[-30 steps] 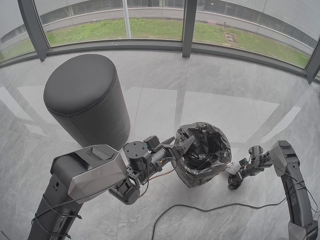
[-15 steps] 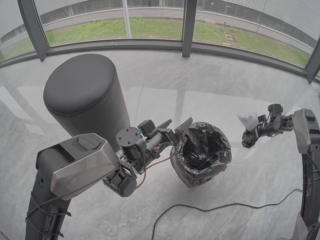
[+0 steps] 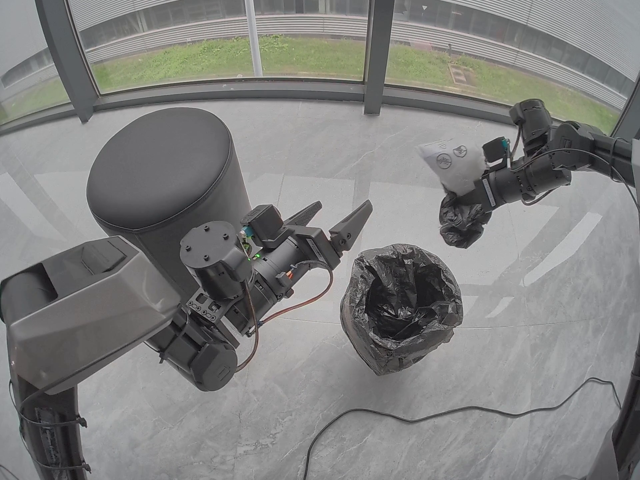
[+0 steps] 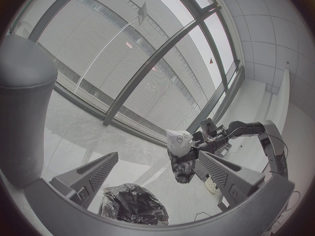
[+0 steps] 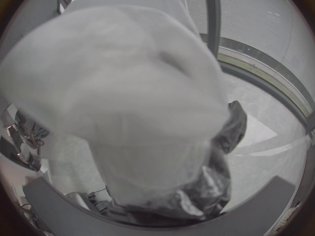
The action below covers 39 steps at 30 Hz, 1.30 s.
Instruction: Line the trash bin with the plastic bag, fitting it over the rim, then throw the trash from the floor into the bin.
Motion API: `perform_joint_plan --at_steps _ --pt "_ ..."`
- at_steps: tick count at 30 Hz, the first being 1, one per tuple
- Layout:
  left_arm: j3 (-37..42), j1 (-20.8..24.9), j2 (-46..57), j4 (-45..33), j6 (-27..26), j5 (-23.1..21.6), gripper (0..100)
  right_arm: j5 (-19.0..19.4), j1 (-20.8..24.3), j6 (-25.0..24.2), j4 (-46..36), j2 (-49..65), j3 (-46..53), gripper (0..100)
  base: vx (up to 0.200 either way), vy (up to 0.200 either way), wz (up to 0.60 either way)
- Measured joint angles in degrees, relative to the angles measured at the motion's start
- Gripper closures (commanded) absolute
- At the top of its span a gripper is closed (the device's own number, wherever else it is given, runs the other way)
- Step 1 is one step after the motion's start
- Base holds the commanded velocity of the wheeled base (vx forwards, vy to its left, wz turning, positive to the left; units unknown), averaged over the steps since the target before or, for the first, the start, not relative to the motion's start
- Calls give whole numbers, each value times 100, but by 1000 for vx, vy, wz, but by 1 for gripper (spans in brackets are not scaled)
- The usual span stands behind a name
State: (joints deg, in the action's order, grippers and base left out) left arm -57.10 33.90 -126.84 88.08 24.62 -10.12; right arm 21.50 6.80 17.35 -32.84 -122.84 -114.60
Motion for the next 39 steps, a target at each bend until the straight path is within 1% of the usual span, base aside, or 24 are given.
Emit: perform_joint_plan --at_steps 2,4,6,9,11,16,20,21,28,31,34,39 --pt "107 -28 113 2 -29 2 0 -18 322 24 -169 -6 0 100 0 0 0" --pt "193 -77 206 2 -51 7 0 -22 579 148 -285 -118 0 100 0 0 0" --pt "261 -119 267 5 -60 9 0 -22 702 460 -369 -262 0 100 0 0 0" --pt "369 -190 344 6 -77 13 0 -44 752 1064 -616 -516 0 100 0 0 0" --pt "468 -246 389 9 -90 16 0 -60 824 1297 -875 -714 0 100 0 0 0" --pt "645 -383 462 17 -112 18 0 -301 945 1378 -909 -1213 2 100 0 0 0" --pt "697 -489 471 22 -121 20 0 -407 1017 1402 -402 -1514 0 100 0 0 0" --pt "705 -529 468 24 -121 20 0 -418 1019 1420 -336 -1577 0 0 0 0 0" --pt "809 -728 429 27 -115 11 0 -444 892 1554 79 -1864 0 0 0 0 0" --pt "857 -756 396 28 -117 7 0 -438 824 1712 128 -1921 0 0 0 0 0" --pt "866 -767 366 30 -121 5 0 -433 774 1714 150 -1952 0 0 0 0 0" --pt "881 -750 336 30 -119 5 0 -427 818 1708 162 -1954 0 0 0 0 0"
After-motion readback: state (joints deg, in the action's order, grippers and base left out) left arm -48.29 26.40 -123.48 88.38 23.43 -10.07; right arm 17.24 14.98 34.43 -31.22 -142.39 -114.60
